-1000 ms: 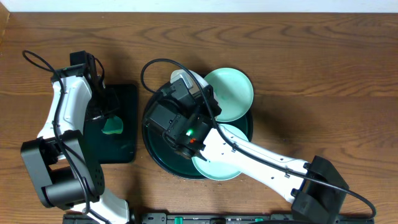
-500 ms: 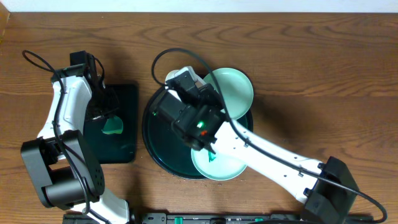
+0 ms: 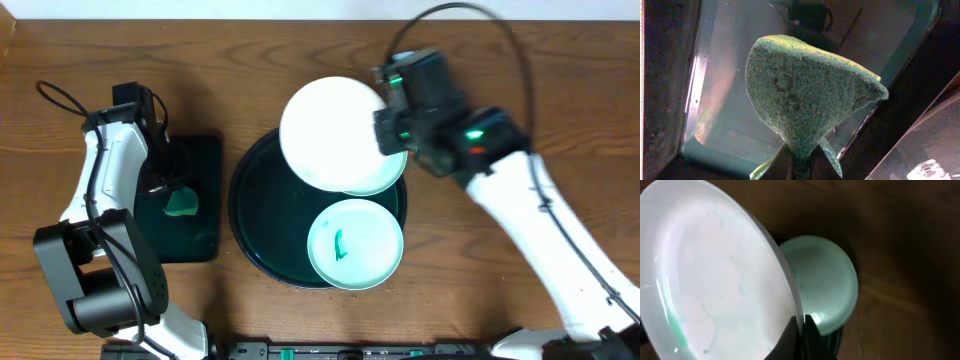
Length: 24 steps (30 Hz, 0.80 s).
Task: Clean dirty plates on tray and stack at the side
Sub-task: 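Lift the white plate with the right gripper and carry it right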
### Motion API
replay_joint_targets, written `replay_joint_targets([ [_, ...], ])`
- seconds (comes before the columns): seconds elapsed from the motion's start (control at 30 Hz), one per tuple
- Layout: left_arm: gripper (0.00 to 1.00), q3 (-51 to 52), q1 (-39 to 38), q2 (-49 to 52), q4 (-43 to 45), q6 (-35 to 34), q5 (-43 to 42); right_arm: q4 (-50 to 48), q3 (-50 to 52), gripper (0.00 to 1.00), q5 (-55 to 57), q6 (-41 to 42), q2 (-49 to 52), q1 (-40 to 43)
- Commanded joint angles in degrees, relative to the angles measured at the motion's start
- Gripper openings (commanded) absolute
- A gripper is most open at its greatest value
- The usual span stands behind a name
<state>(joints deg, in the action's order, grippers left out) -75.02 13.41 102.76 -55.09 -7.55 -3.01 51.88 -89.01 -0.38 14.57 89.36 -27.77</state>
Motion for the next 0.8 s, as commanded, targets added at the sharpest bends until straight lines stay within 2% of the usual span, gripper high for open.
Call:
replay_joint_targets([
  [0.0, 0.07, 0.02, 0.28, 0.22, -0.17, -0.70, 0.72, 3.17, -0.24, 0.01, -11.80, 1.46, -1.33, 6.14],
  [0.3, 0.07, 0.02, 0.31, 0.22, -0.09, -0.72, 0.72, 15.17, 0.63, 0.01, -12.41, 1.38, -1.38, 22.29],
  [0.5, 0.07, 0.02, 0.31, 0.22, 0.57, -0.72, 0.72, 21.62, 0.87, 0.01, -13.46, -2.82, -1.40, 30.47],
  [0.77, 0.07, 0.02, 0.31, 0.22, 1.49, -0.72, 0.72, 19.39, 8.68, 0.01, -14.97, -4.61, -5.49, 39.23],
])
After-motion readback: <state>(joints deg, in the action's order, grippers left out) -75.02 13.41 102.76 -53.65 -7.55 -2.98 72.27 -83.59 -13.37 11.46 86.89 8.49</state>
